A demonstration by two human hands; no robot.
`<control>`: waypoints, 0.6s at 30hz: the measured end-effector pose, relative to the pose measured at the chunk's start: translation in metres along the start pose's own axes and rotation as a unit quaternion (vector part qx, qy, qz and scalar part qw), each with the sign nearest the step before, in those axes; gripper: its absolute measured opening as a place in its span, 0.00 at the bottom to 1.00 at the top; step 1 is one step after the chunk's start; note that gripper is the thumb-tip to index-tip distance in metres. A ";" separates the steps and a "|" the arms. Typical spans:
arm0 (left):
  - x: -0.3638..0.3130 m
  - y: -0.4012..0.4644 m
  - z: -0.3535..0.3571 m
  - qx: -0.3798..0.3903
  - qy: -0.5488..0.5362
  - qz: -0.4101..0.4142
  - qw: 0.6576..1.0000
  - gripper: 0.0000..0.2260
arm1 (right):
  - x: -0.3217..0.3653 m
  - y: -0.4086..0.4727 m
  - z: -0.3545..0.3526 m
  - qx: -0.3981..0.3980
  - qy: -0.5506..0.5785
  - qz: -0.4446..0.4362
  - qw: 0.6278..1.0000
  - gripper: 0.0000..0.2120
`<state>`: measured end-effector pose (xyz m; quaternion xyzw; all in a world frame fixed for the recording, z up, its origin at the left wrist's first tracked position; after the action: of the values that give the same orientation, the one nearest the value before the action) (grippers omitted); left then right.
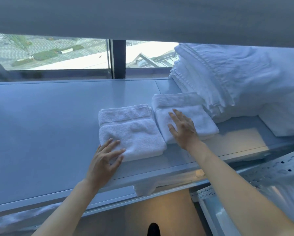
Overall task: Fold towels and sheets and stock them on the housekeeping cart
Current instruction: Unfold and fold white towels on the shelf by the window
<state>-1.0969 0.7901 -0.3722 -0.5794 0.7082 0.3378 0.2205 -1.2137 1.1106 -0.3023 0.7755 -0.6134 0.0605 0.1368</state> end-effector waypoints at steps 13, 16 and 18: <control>0.004 0.004 0.003 -0.082 0.004 -0.054 0.995 0.05 | -0.028 0.016 0.028 0.070 0.026 0.013 0.997 0.29; 0.015 -0.004 -0.009 -0.084 0.013 -0.053 0.995 0.06 | -0.014 0.010 0.032 0.064 0.028 0.005 0.998 0.28; 0.022 -0.012 -0.019 -0.082 0.014 -0.055 0.995 0.06 | -0.002 0.006 0.035 0.064 0.027 0.000 0.998 0.28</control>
<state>-1.0890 0.7596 -0.3776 -0.6381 0.6485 0.3741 0.1800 -1.2226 1.1010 -0.3354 0.7807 -0.6043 0.1207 0.1039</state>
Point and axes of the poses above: each hand's wrist, its own y-axis towards the middle knuckle, its own z-axis out of the palm, x = y × z, the point moved 3 cm from there along y, towards the middle knuckle
